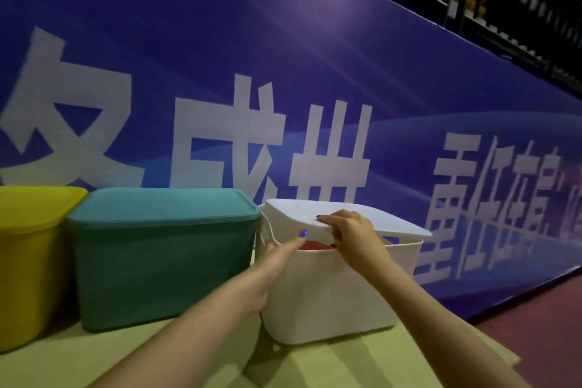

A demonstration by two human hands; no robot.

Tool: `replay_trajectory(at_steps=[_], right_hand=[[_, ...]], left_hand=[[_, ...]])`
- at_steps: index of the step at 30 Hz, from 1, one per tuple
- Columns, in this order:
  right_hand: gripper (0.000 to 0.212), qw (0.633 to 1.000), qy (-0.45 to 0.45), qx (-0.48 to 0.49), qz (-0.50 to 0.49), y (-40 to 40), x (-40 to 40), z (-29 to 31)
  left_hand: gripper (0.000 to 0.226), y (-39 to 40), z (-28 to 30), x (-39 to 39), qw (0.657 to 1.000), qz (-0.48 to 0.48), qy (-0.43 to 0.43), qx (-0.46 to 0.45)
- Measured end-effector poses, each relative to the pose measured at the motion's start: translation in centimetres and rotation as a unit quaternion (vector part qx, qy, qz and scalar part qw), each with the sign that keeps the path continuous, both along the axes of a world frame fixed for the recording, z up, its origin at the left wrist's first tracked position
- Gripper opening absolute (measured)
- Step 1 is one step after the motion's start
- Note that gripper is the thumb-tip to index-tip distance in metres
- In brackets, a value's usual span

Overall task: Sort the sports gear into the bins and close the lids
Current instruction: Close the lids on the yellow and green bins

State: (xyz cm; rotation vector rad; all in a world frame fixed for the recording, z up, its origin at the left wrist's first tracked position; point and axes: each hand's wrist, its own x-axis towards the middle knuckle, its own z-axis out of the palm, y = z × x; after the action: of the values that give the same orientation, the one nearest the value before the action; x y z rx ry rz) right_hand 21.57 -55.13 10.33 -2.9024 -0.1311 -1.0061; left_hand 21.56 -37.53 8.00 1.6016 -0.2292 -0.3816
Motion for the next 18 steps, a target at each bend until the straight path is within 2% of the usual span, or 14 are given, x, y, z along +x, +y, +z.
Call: replay_trajectory(at_steps=[3, 6, 13, 15, 18], right_hand=[[0.04, 0.999, -0.043, -0.023, -0.002, -0.3, -1.0, -1.3], [0.038, 0.996, -0.093, -0.008, 0.004, -0.9, -1.2, -2.3], [0.043, 0.999, -0.047, 0.004, -0.028, -1.5, 0.6, -1.4], [0.043, 0.999, -0.024, 0.003, -0.033, -1.4, 1.0, -1.1], [0.044, 0.999, 0.007, 0.0, -0.042, -1.7, 1.5, -0.6]], left_hand=[[0.073, -1.5, -0.2, 0.1, 0.998, 0.052, 0.024, -0.014], [0.066, -2.1, 0.1, 0.7, 0.998, 0.056, 0.03, -0.011], [0.04, -5.3, -0.6, 0.3, 0.999, 0.04, -0.026, -0.002], [0.044, -6.1, -0.9, 0.7, 0.997, 0.071, -0.036, -0.009], [0.068, -6.8, -1.9, 1.4, 0.991, 0.127, -0.048, 0.003]])
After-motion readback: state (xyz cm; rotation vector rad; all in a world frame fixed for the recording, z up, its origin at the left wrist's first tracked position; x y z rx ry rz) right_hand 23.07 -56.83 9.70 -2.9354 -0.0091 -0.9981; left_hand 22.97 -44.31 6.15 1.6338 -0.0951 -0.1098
